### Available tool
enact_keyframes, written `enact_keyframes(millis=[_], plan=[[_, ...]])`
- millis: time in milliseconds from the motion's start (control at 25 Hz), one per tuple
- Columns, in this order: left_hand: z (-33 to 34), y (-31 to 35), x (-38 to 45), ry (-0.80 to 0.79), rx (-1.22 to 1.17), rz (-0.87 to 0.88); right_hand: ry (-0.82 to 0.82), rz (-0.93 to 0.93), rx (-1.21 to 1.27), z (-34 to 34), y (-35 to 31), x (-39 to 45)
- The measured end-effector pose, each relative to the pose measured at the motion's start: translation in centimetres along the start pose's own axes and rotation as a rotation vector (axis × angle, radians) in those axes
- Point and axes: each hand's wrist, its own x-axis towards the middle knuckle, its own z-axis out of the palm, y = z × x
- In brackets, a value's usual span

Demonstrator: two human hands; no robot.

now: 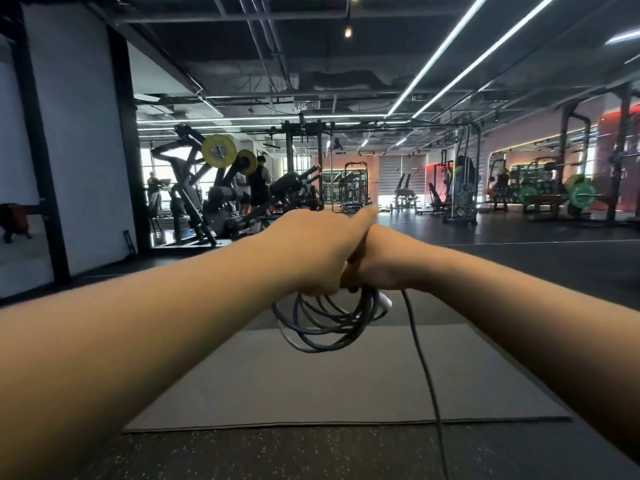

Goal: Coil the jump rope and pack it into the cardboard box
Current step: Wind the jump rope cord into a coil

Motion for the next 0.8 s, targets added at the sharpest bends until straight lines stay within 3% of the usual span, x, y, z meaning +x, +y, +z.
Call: enact_keyframes(millis=[80, 240, 360, 640, 720, 800], plan=[[0.8, -0.4, 0.3, 0.014, -0.137, -0.039, -0.034, 0.012, -0.024, -0.5, -0.2, 0.0], [1.8, -0.4, 0.0, -0.135, -0.369, -0.112, -0.037, 0.003, -0.184, -0.5, -0.6, -0.5], [2.1, 0.0, -1.3, -0.139, -0.298, -0.11, -0.049, 0.01, -0.287, -0.4, -0.2, -1.1], [2.3, 0.9, -2.1, 0.04, -0.143, -0.202, -0.189, 0.214, -0.121, -1.2, 1.2, -1.9], [2.4, 0.6, -1.6, 0.049, -0.324, -0.21, -0.127, 0.196, -0.14, -0.8, 1.3, -1.9], [2.5, -0.3, -1.3, -0.001, -0.66, -0.211, -0.032, 0.172, -0.19, -0.6, 1.4, -1.9]])
